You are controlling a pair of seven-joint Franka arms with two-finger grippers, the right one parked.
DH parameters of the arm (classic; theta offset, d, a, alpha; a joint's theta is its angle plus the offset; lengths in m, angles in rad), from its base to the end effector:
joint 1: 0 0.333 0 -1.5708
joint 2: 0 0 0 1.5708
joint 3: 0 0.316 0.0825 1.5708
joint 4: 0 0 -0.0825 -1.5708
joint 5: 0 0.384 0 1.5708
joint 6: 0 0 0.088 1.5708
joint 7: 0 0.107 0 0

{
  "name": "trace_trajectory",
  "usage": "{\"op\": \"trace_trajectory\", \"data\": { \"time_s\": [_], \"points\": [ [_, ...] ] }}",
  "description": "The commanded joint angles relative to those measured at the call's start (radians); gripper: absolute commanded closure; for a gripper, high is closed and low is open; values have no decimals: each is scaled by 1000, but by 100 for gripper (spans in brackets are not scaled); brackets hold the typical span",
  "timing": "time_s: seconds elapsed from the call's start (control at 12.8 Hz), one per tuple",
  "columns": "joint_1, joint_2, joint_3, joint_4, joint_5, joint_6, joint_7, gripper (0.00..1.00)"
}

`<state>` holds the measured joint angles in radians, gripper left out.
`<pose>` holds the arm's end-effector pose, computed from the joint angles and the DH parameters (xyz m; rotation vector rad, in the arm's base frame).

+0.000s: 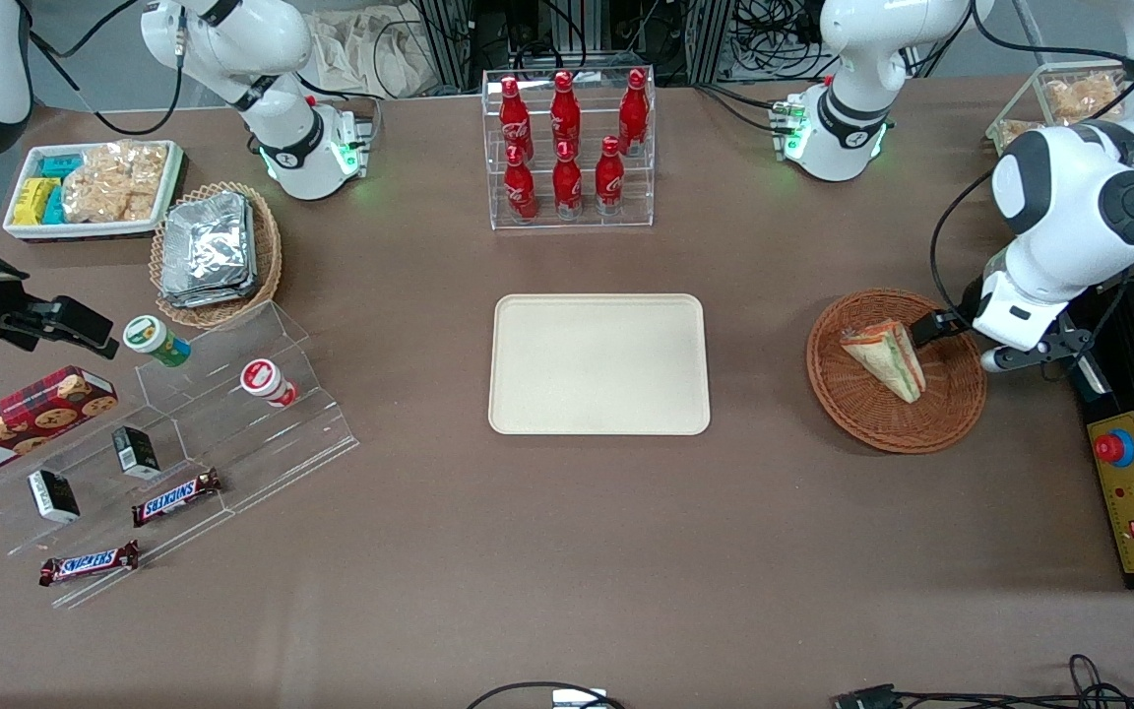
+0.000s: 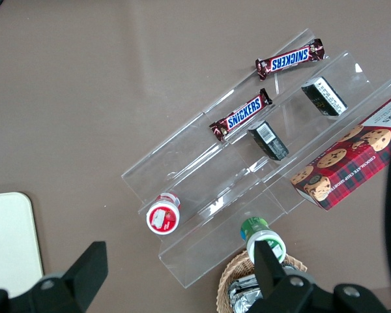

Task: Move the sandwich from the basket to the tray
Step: 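Lower the open left gripper and close it on the wrapped sandwich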

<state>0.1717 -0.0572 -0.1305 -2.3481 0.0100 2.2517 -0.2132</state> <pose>0.4907 0.0205 0.3514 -3.0985 -0.3867 0.0598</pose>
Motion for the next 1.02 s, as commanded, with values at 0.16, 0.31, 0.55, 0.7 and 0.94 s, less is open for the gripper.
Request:
{"op": "trace_trajectory", "data": {
  "time_s": [0.16,0.31,0.55,0.7,0.94],
  "points": [
    [-15,8,-9,-95,1,150,-138,0],
    [-35,39,-14,-134,1,236,-199,0],
    [-54,68,-14,-184,1,321,-258,0],
    [-54,80,-14,-218,1,377,-259,0],
    [-54,99,-12,-238,1,425,-259,0]
  ]
}}
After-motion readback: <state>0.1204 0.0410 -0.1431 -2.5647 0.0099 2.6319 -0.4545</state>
